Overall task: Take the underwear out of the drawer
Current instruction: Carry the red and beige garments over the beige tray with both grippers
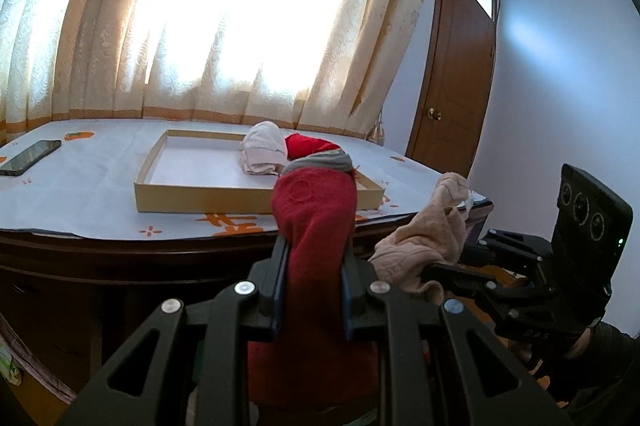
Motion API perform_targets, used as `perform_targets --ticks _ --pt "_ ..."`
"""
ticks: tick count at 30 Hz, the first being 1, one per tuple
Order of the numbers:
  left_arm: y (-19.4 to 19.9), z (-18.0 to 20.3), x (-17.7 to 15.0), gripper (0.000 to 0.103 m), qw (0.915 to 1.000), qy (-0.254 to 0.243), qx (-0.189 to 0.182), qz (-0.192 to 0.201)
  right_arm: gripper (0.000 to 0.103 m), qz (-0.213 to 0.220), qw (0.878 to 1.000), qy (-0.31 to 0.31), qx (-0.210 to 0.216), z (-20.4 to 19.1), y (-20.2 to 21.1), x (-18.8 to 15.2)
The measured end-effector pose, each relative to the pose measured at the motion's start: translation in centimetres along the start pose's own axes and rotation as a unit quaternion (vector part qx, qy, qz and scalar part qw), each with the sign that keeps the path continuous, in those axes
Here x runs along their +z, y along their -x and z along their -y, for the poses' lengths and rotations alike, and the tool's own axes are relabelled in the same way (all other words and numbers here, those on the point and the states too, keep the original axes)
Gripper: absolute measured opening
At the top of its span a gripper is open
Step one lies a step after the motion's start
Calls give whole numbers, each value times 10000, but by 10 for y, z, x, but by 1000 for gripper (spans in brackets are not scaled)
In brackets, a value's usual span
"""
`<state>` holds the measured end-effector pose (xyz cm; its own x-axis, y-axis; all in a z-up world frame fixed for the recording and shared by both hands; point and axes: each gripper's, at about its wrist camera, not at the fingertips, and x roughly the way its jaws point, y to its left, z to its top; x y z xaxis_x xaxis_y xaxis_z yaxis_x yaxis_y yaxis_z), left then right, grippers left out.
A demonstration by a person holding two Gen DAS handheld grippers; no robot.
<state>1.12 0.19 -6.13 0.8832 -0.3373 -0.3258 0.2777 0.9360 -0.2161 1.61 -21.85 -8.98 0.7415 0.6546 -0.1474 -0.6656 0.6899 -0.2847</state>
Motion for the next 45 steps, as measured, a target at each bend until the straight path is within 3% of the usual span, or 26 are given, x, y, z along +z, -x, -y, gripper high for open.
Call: perform_targets --ticks 35,45 --pt "22 7 11 20 9947 -409 558 759 29 763 9970 78 -143 -11 28 -6" --pt "20 0 41 20 9936 -444 538 889 29 702 9967 375 -151 -6 18 16"
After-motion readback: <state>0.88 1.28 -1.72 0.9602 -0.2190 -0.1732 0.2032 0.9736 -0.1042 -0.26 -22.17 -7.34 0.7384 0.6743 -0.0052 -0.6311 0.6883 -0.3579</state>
